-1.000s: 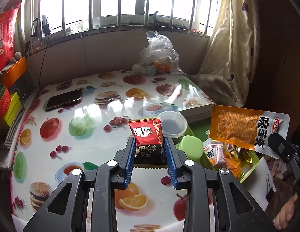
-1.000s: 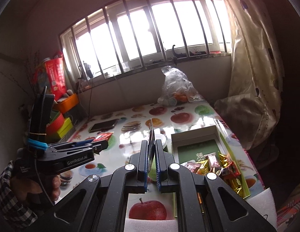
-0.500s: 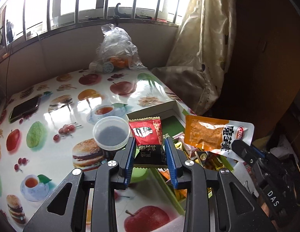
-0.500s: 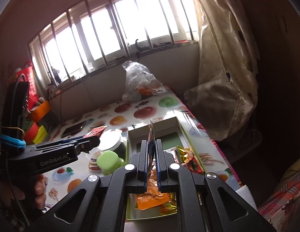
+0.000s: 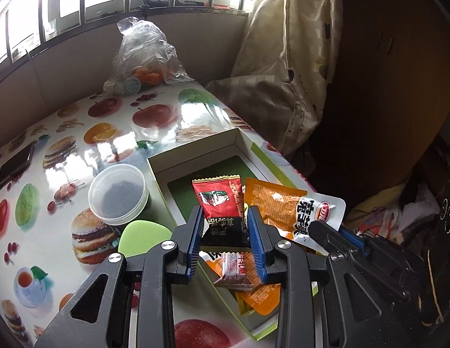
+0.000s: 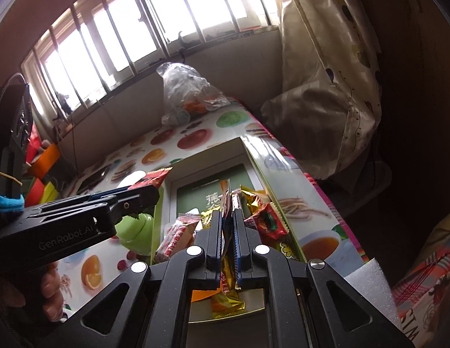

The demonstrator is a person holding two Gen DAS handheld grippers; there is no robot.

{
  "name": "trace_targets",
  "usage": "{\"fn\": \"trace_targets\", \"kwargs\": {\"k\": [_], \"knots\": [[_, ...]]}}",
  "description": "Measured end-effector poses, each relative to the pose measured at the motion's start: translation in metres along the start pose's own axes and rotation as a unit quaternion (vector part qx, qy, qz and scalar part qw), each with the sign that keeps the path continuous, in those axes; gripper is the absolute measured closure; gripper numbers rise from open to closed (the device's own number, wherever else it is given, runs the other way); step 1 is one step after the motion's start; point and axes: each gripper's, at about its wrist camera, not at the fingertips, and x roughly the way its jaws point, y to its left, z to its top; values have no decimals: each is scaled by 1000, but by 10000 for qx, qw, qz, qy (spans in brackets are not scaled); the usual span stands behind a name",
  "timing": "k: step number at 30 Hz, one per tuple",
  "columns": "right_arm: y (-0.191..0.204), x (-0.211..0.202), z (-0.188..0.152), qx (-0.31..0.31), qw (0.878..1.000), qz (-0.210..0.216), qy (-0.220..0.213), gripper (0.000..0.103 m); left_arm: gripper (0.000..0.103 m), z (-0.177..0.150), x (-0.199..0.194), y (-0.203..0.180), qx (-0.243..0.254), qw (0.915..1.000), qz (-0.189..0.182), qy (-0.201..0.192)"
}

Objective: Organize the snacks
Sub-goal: 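Carry the red packet with the left gripper while the right brings the orange packet into the box, then open both grippers to drop the packets into the green box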

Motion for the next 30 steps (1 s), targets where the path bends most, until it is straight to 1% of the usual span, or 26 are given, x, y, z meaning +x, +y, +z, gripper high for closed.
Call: {"fn": "trace_targets", "kwargs": {"k": [2, 6, 9, 10, 11, 14, 18, 21, 23, 25, 28, 30], "knots": [[-2, 7, -3, 0, 9999, 16, 140, 96, 71, -1, 3, 0, 19, 10000, 67, 19], [-3, 13, -7, 3, 9996, -2, 284, 95, 71, -1, 4, 0, 31, 10000, -3, 42], [-3, 14, -8, -13, 9994, -31, 337, 92, 71, -1, 5, 0, 49, 10000, 1, 54], [-2, 13, -9, -34, 9994, -55, 338, 89, 71, -1, 5, 1, 49, 10000, 6, 68], [-1, 12, -9, -53, 9994, -98, 328, 85, 71, -2, 5, 1, 41, 10000, -5, 70], [0, 7, -10, -56, 9994, -169, 287, 78, 71, -4, 2, 2, 29, 10000, -61, 53], [0, -3, -11, -45, 9996, -215, 195, 75, 71, -8, -8, 0, 69, 10000, -25, -30], [2, -14, -13, -52, 9996, -260, 67, 70, 70, -12, -19, -1, 94, 9998, -1, -150], [4, -23, -15, -61, 9995, -314, 10, 67, 67, -16, -27, -1, 72, 9997, 24, -220], [7, -30, -18, -133, 9993, -349, -27, 66, 62, -21, -35, -3, 105, 9994, 85, -306], [12, -39, -24, -258, 9987, -435, -66, 64, 62, -32, -45, -5, 87, 9994, 31, -347], [16, -46, -29, -307, 9984, -467, -68, 64, 62, -40, -52, -6, 96, 9991, 91, -397]]}}
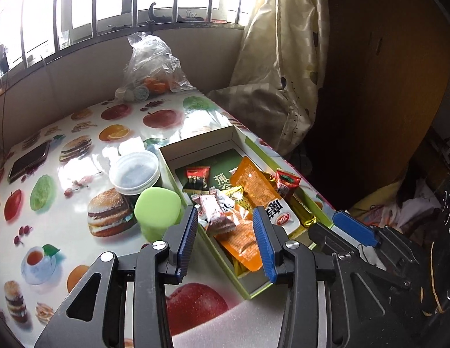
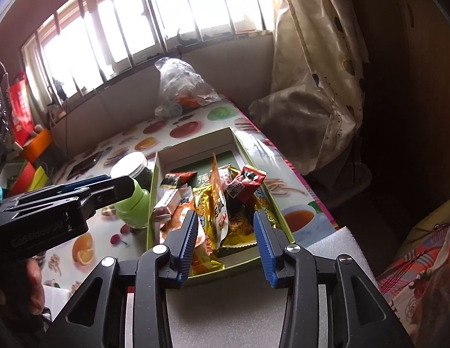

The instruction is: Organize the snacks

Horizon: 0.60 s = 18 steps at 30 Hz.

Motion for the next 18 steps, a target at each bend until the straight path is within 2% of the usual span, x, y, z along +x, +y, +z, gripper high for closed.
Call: {"fn": "trace_targets", "kwargs": {"k": [6, 13, 18], "knots": [[9, -15, -15, -118, 9999, -43, -14, 62, 62, -24, -16, -1, 64, 9999, 115, -73], [19, -17, -40, -231, 9994, -183, 187, 60, 62, -56, -22, 4, 76, 9993, 352, -29], [26, -9, -59, -409, 9974, -420, 408, 59, 61, -86, -8, 10, 5, 9985, 424, 344]]}}
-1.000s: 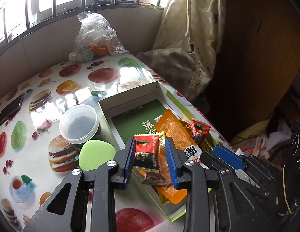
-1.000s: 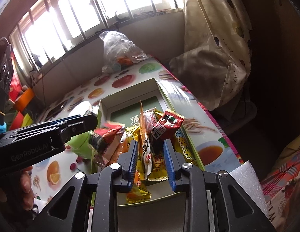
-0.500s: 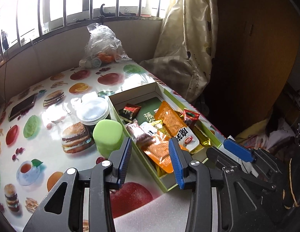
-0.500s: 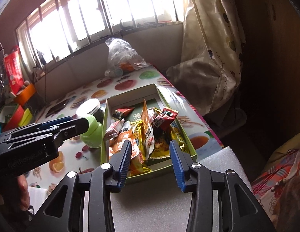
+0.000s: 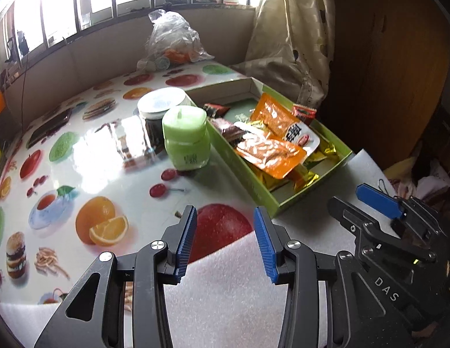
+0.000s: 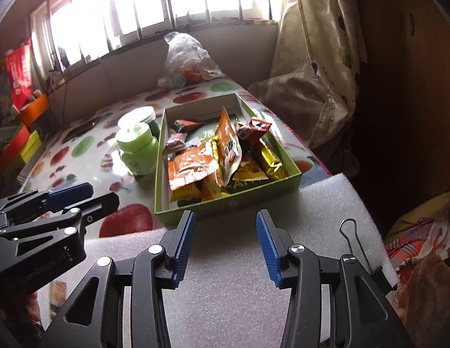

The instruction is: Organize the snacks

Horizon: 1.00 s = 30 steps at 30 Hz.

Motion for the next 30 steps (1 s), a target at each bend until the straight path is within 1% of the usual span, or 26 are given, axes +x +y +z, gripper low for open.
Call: {"fn": "trace_targets", "kwargs": {"k": [4, 7, 8, 9, 12, 18, 25, 30], "knots": [[2, 9, -11, -93, 9994, -276, 210, 55, 61, -17, 10, 1, -20, 9998, 20, 202], [5, 14, -18, -200, 9983, -436, 331, 55, 61, -24, 14, 5, -122, 9995, -34, 300], [6, 16, -19, -224, 9979, -484, 365, 54, 61, -25, 15, 5, -127, 9994, 7, 320], [7, 17, -20, -240, 9976, -520, 390, 54, 61, -27, 16, 6, -118, 9994, 43, 335], [8, 19, -22, -258, 9973, -583, 373, 52, 61, -29, 21, 7, -115, 9990, -4, 443], [7, 20, -23, -175, 9973, -627, 340, 51, 59, -31, 23, 10, -192, 9989, -58, 419], [10, 19, -24, -112, 9969, -715, 294, 51, 58, -31, 23, 7, -160, 9990, 3, 416], [11, 19, -25, -98, 9965, -776, 284, 50, 58, -31, 23, 10, -260, 9988, -78, 410]]}}
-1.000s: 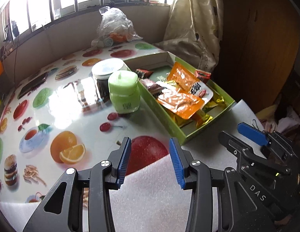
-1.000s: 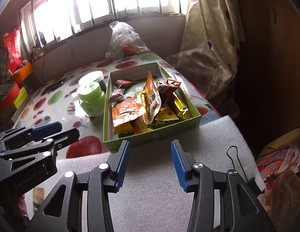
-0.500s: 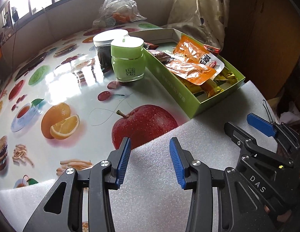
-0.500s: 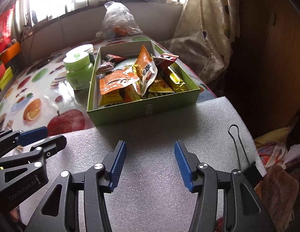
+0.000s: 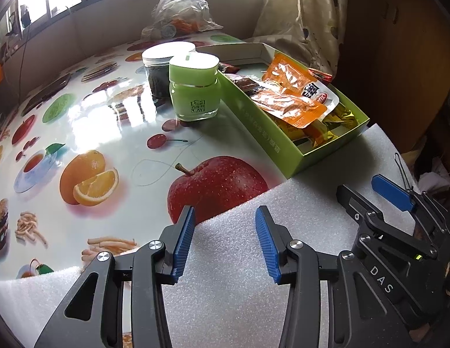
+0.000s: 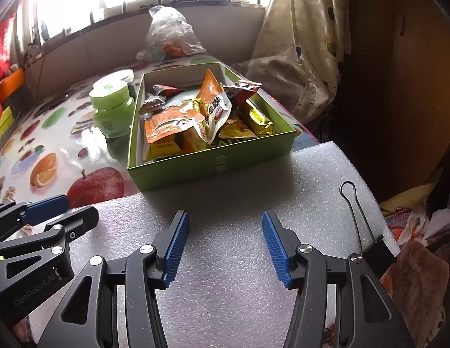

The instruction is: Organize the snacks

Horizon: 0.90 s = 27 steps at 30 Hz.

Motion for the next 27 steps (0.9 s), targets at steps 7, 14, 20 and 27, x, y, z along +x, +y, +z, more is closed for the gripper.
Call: {"fn": "trace_targets", "kwargs": {"k": [7, 14, 20, 27], "knots": [[0, 0, 0, -3, 10000, 5, -2, 50, 58, 0, 0, 1, -34, 10000, -26, 5], [0, 0, 0, -5, 10000, 1, -4, 50, 58, 0, 0, 2, -45, 10000, -33, 3], [0, 0, 0, -8, 10000, -2, -6, 50, 58, 0, 0, 2, -51, 10000, -37, 3], [-1, -1, 0, -6, 10000, 5, -9, 50, 58, 0, 0, 2, -52, 10000, -37, 3]]}}
